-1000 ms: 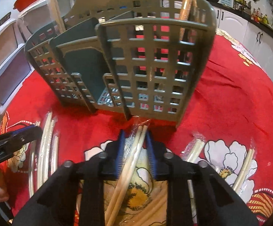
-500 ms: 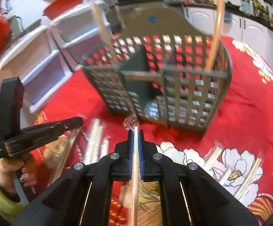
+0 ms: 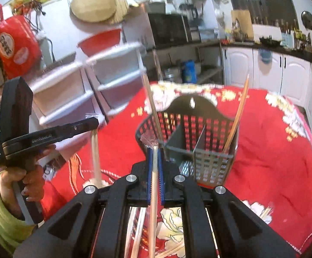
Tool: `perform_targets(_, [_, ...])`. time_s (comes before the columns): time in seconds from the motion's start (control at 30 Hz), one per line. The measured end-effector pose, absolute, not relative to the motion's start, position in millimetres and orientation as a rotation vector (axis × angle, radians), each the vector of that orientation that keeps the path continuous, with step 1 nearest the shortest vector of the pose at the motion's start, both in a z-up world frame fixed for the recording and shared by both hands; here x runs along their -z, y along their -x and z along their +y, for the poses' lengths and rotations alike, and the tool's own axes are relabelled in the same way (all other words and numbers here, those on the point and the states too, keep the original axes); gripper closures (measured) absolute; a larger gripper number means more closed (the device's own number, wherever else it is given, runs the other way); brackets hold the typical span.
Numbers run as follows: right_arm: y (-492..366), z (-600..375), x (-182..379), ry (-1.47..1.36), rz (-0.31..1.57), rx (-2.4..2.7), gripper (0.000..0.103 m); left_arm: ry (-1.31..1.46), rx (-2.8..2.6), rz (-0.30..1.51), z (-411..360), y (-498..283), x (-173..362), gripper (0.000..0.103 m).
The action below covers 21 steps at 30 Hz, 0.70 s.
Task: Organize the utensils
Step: 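Lift both held chopstick packs and carry them above the caddy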
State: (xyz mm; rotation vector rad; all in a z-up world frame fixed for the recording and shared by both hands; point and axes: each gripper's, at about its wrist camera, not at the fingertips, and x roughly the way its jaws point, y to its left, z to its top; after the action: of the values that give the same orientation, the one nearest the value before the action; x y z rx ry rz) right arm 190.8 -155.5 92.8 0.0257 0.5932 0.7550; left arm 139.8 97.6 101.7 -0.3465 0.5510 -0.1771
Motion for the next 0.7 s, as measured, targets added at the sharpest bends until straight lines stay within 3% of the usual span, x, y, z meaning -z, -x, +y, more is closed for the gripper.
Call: perform_targets(0.7, [-197,-181,-188,-0.088,0.298,-0.693,0.098,0.289,0.221,0.355,68,-170,-200,0.102])
